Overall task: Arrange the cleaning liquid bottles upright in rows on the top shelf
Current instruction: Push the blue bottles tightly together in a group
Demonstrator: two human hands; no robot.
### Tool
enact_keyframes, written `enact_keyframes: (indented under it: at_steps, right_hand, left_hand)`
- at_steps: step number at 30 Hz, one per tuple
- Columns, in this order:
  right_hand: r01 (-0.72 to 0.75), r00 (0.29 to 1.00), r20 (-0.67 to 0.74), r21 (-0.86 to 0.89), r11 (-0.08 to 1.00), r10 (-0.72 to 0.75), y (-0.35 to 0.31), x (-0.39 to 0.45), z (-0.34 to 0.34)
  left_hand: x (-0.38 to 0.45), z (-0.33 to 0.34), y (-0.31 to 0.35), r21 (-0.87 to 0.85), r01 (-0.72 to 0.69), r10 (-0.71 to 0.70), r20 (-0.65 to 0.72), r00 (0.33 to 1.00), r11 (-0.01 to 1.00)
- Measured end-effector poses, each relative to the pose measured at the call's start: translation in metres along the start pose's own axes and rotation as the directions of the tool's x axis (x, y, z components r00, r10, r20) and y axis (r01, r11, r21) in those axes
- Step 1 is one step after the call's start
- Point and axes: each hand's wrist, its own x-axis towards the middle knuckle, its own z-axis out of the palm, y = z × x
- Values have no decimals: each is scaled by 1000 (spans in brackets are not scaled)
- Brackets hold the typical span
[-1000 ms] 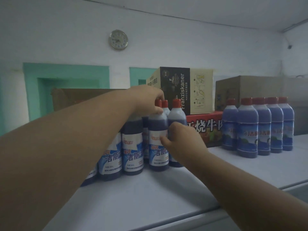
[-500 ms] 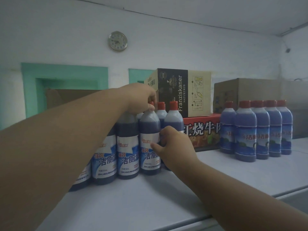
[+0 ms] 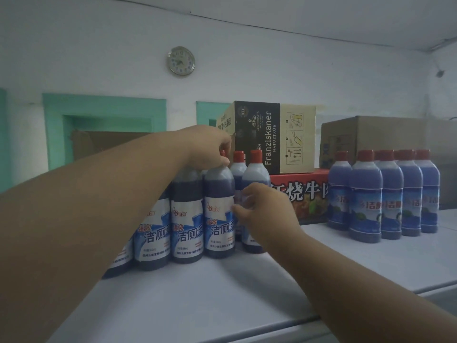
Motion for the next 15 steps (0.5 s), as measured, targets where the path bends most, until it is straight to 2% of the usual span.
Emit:
enact_keyframes:
  at_steps: [3, 7, 10, 13, 15]
  right_hand:
    - [-7, 1000, -27, -55, 998, 5, 11, 8, -21]
    - [-40, 999, 24, -106, 994, 43, 34, 18, -37]
    - [-113, 987, 116, 11, 994, 111, 53, 22, -34]
    - [-131, 958, 272, 134, 982, 90, 68, 21, -22]
    - [-132, 950, 305, 194, 972, 68, 70, 20, -18]
  left_hand:
    - [4, -2, 11, 12, -3, 4, -28, 1000, 1000]
    - [15, 3, 28, -59, -16, 11, -84, 996, 998]
    - [23, 10, 42, -123, -17, 8, -71, 997, 992]
    - [28, 15, 50, -150, -3, -7, -68, 998, 989]
    - [30, 15, 51, -142, -7, -4, -72, 997, 990]
